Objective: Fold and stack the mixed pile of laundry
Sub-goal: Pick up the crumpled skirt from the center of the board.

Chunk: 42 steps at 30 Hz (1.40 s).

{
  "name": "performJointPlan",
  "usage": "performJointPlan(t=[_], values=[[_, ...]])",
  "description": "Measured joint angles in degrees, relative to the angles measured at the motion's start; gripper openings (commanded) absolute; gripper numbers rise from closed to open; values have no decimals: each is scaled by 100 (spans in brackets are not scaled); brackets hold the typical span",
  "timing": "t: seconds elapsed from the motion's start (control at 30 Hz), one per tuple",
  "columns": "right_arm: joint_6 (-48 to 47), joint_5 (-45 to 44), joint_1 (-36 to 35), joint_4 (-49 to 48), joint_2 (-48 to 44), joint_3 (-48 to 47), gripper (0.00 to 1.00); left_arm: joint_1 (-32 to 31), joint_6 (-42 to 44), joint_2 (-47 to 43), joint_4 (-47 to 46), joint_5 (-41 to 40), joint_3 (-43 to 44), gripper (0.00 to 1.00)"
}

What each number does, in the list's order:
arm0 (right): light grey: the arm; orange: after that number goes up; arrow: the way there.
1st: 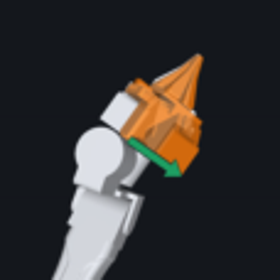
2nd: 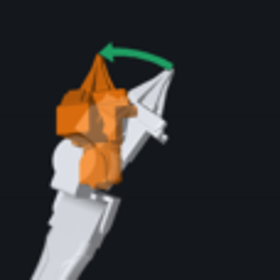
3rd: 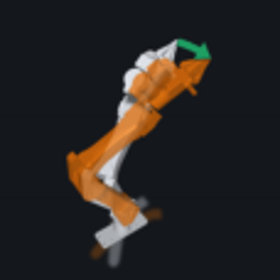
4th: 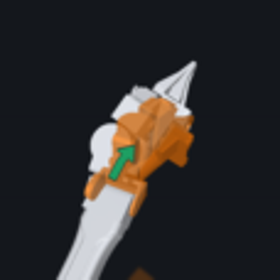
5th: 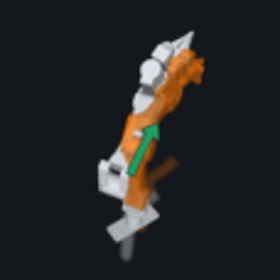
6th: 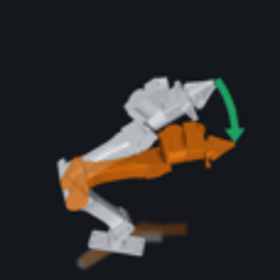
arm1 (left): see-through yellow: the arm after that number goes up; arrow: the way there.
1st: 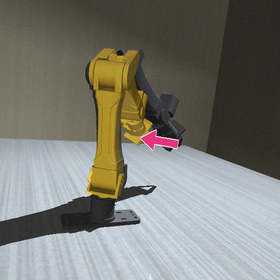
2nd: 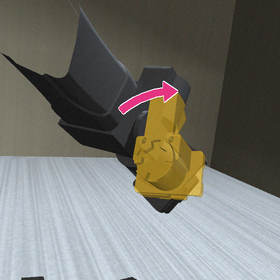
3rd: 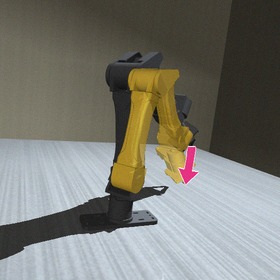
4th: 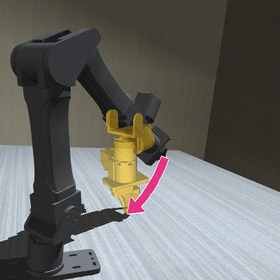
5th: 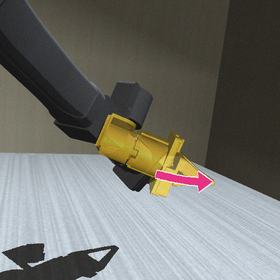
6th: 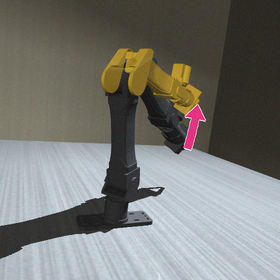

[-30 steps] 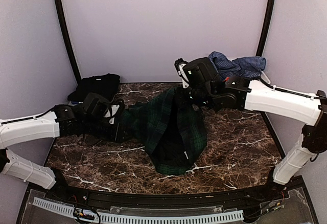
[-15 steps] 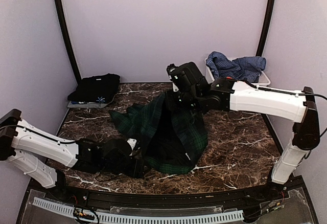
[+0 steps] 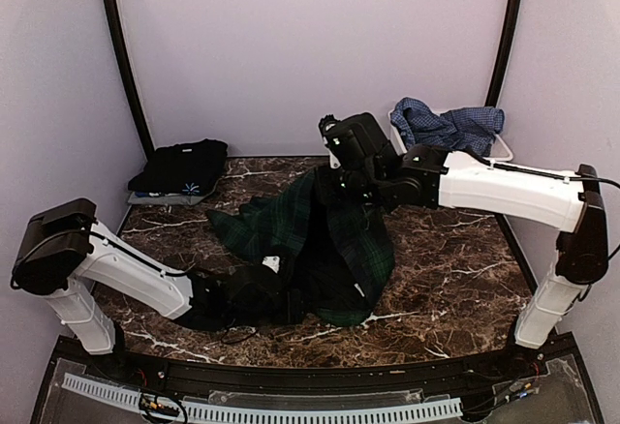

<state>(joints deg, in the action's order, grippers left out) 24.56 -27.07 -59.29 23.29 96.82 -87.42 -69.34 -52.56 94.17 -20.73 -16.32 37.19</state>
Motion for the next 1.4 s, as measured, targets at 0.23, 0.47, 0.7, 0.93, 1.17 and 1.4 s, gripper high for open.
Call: performJointPlan(t=[0.23, 0.47, 0.7, 0.93, 1.17, 1.4], values=[[-4, -20, 33, -13, -7, 0, 0, -116, 133, 155, -992, 332, -144, 74], [-4, -20, 59, -24, -7, 0, 0, -295, 24, 151, -632, 101, 24, 71], [-11, -26, 81, -61, -9, 0, 0, -173, -986, 372, 125, -354, 232, 57], [-11, -109, 122, -61, -87, 0, 0, 33, -1231, 638, -262, -367, 328, 51], [-17, -258, 177, 4, -466, 0, 0, 553, -1335, 841, -949, -24, 149, 1], [-367, -584, 299, 151, -1088, -11, 0, 1224, -227, -1027, 1808, -409, 931, 0]])
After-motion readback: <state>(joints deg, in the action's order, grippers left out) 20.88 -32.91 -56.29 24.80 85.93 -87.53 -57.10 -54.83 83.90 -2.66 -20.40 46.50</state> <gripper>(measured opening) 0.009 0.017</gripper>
